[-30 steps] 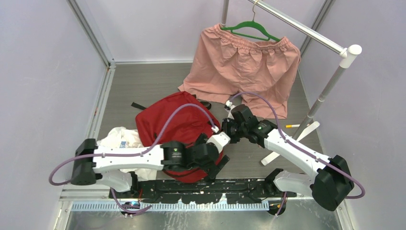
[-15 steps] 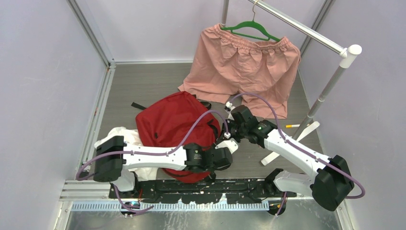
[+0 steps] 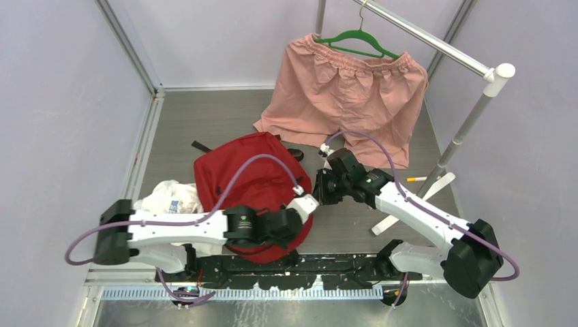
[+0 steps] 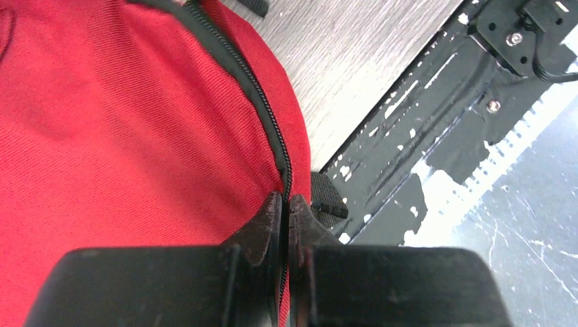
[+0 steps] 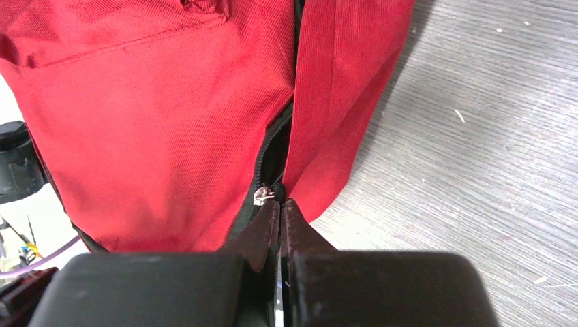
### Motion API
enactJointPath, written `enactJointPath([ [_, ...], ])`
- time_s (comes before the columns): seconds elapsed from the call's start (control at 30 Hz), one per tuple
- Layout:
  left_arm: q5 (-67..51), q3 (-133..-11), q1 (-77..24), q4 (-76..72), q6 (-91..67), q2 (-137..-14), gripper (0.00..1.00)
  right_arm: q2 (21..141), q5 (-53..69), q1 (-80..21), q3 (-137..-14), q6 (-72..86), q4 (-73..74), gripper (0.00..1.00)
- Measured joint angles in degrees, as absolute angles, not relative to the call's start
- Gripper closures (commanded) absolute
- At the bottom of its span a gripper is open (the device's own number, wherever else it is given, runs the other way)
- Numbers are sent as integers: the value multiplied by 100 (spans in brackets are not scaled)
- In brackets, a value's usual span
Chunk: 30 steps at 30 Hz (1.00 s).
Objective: Pack the student bag
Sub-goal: Zip the student bag at the center of the board.
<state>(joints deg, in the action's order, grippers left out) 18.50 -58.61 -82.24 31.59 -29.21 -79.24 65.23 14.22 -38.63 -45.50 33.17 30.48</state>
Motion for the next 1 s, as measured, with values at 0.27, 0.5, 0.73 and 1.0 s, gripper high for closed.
enactJointPath([
  [0.27, 1745, -4499, -8200, 2832, -3470, -5817, 100, 7282, 1653, -3693, -4982, 3144, 3068, 99],
  [0.5, 1806, -4226, -8200, 2899, -3758, -5168, 100, 8079, 1964, -3437, -5548, 2985, 3059, 99],
  [0.73, 1763, -4204, -8191, 2875, -3767, -4971, 100, 8165, 2204, -3251, -5690, 2893, 3094, 99],
  [1.0, 1439, -4209, -8241, 2762, -3594, -5426, 100, 9336, 2609, -2926, -5697, 2753, 2936, 99],
])
